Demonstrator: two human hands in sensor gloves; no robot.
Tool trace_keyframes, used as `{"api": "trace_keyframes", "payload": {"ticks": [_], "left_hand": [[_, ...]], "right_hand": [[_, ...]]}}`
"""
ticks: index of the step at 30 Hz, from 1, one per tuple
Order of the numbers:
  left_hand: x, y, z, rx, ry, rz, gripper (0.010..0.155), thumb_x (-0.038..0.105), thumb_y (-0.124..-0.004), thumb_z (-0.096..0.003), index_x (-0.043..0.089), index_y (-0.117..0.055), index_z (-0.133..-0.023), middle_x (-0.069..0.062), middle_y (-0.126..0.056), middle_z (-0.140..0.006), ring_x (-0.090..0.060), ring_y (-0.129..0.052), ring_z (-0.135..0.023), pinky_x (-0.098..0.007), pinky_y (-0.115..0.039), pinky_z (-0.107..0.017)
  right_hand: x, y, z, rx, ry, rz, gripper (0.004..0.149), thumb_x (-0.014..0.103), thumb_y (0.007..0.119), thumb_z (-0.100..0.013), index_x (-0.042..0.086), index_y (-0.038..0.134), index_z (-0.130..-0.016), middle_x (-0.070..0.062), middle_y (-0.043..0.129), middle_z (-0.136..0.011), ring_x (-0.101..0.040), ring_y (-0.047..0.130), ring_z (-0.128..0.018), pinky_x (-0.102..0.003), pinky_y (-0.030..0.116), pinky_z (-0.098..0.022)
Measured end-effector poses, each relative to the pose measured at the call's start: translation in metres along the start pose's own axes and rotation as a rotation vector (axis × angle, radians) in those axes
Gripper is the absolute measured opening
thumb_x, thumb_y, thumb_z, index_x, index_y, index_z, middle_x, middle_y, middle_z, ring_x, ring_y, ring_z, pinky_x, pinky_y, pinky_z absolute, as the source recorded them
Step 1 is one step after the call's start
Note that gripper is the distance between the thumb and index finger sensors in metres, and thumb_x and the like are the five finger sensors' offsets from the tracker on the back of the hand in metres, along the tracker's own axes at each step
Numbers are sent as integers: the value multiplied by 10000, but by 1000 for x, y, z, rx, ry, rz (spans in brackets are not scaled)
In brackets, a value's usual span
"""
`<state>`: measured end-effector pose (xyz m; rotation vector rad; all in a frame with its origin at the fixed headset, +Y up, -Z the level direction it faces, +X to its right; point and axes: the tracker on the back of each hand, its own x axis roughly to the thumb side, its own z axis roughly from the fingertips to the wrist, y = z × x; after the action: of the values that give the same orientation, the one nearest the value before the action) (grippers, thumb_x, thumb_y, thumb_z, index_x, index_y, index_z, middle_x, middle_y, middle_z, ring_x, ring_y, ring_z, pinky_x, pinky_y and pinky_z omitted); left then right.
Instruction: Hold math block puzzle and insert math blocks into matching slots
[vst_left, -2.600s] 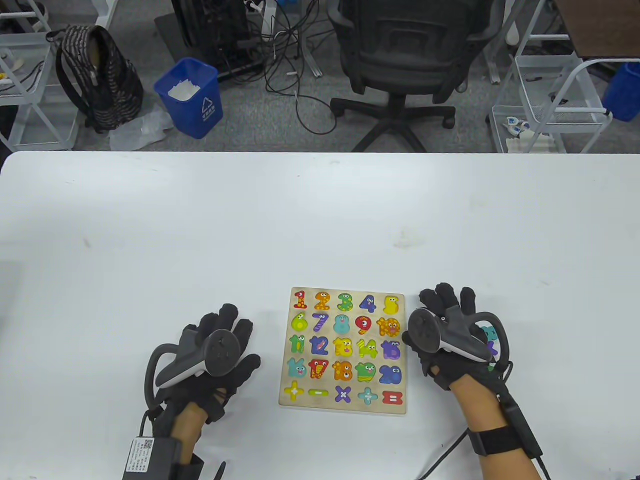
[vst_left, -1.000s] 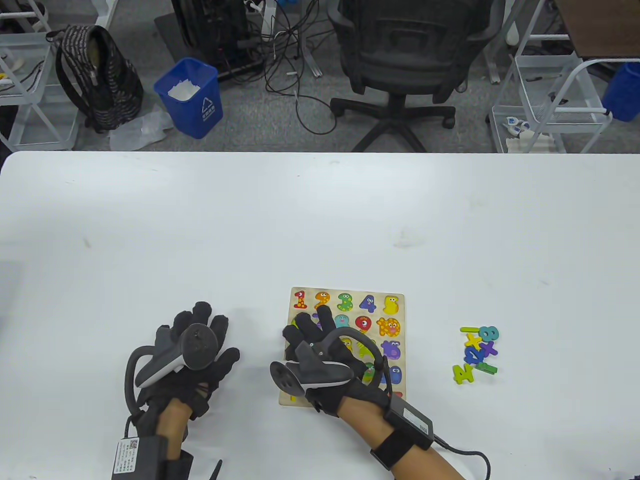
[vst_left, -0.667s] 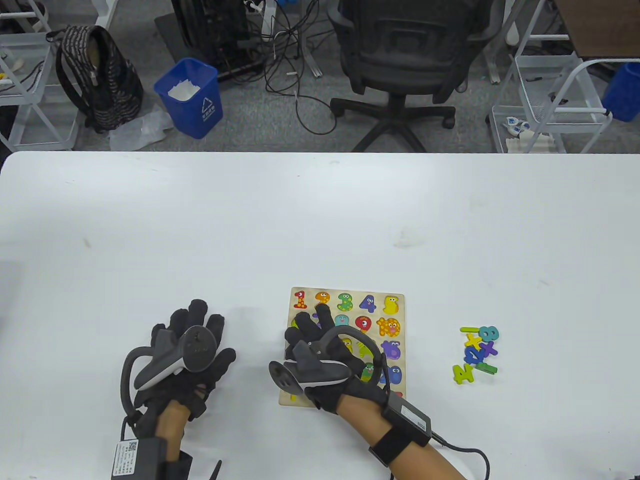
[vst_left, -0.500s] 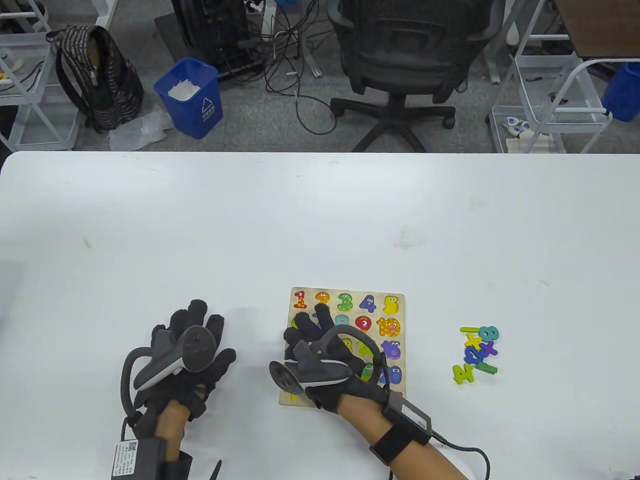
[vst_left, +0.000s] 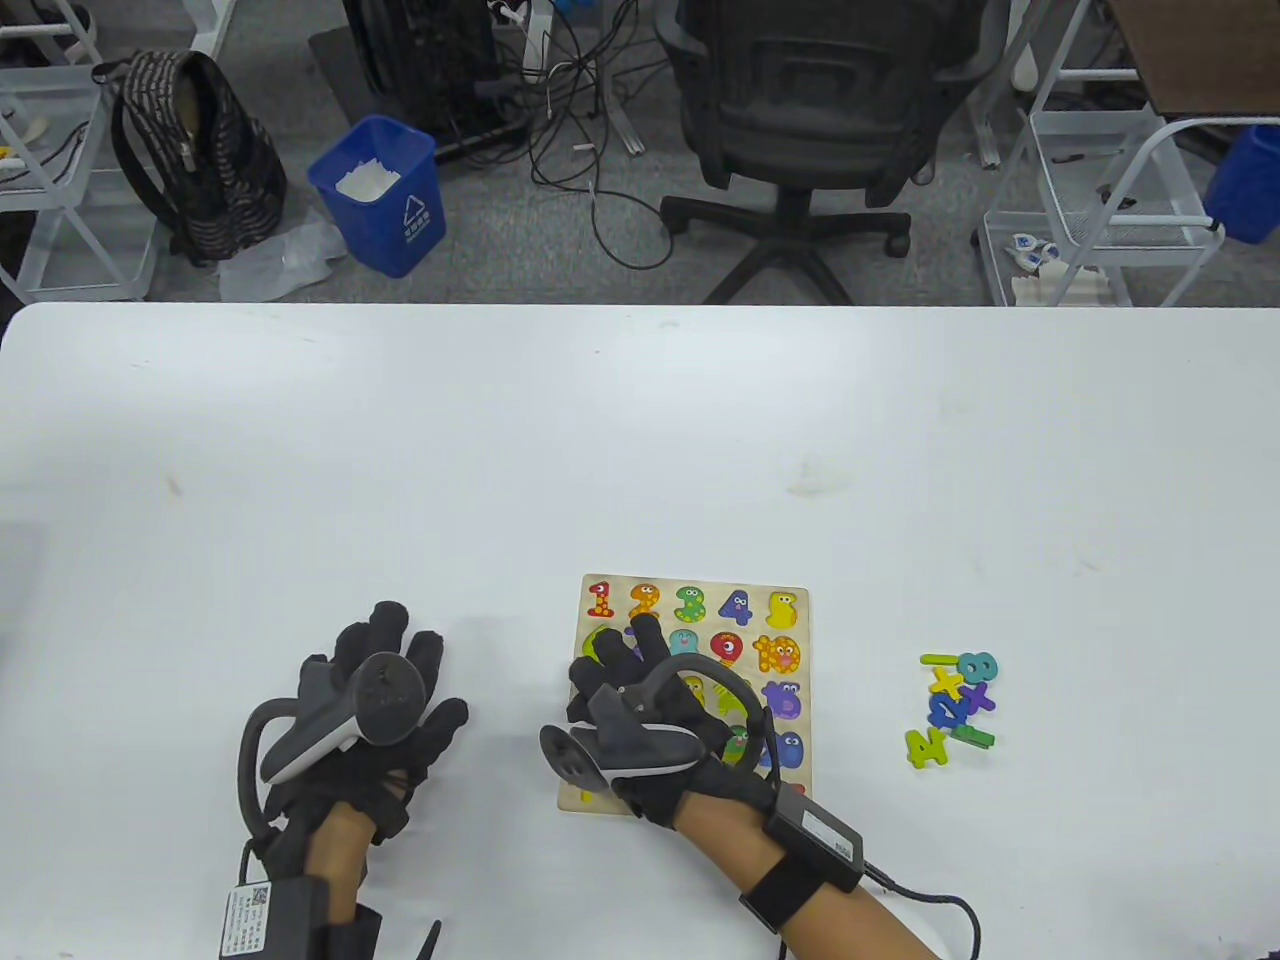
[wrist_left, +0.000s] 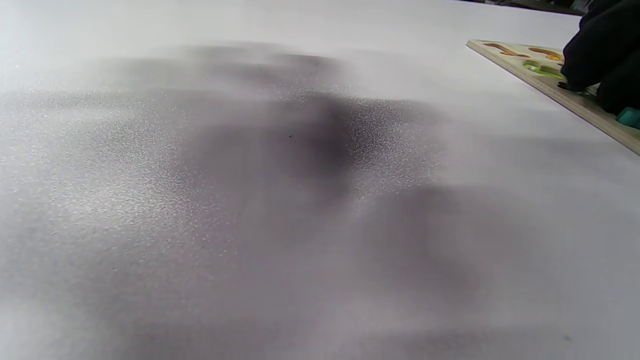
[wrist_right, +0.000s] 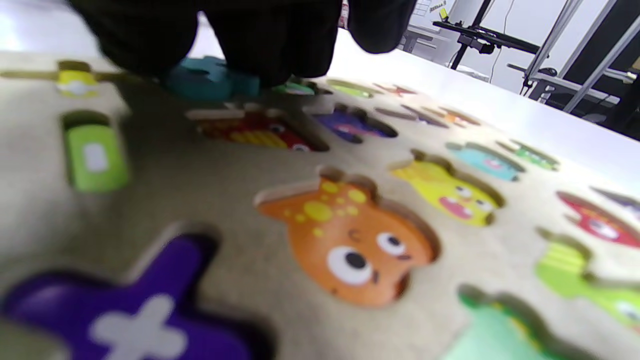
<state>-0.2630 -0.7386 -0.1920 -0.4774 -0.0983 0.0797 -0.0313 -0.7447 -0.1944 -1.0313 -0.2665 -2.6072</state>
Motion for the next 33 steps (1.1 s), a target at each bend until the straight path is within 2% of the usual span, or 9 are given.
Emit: {"api": "trace_keyframes", "payload": {"ticks": [2,4,9,16,23,30,33], "left_hand": [[0,-1,0,-1,-4,4,752,729,-437,-550,391,-122,-1143,97,252,-1061,-338,-4,-1111,-631,-174,-773],[0,-1,-1,-4,-5,-1,752,728,-439,-550,391,-123,-1143,95,250,-1062,-339,-5,-1112,-631,-174,-773],[0,-2,1,-5,-9,8,751,729,-438,-551,390,-125,-1144,95,247,-1064,-339,-7,-1112,-629,-178,-774],[1,-4,1,-13,-19,20,752,728,-439,-550,389,-125,-1144,95,242,-1067,-340,-12,-1113,-629,-182,-774],[4,-5,0,-18,-34,17,751,728,-436,-551,389,-126,-1144,93,238,-1070,-340,-15,-1113,-630,-182,-775],[9,-5,-1,-26,-47,-1,751,729,-436,-550,389,-126,-1144,93,236,-1071,-343,-16,-1113,-628,-183,-775],[9,-5,-2,-27,-48,-1,749,727,-435,-552,388,-128,-1145,91,233,-1074,-348,-18,-1112,-630,-184,-774]], "right_hand": [[-1,-1,0,1,10,-15,484,495,643,-564,217,675,-958,-28,536,-1173,-426,400,-1094,-746,271,-724],[-2,1,-1,-9,23,-30,465,479,692,-557,226,679,-946,-24,550,-1166,-424,415,-1091,-742,281,-726],[-2,0,-3,41,70,-37,481,489,678,-551,239,626,-958,-28,503,-1175,-436,378,-1090,-746,265,-721],[14,-8,-8,95,101,192,517,499,636,-530,221,602,-964,-30,399,-1195,-433,308,-1094,-742,242,-722],[0,5,-8,131,77,-37,526,487,605,-553,192,514,-979,-37,380,-1180,-439,302,-1088,-743,244,-718],[1,4,-6,134,56,-32,585,534,562,-565,160,496,-1010,-68,348,-1186,-449,258,-1085,-756,202,-704],[-2,3,-3,143,53,-58,664,585,596,-548,166,452,-1043,-67,300,-1198,-450,239,-1085,-759,191,-700]]}}
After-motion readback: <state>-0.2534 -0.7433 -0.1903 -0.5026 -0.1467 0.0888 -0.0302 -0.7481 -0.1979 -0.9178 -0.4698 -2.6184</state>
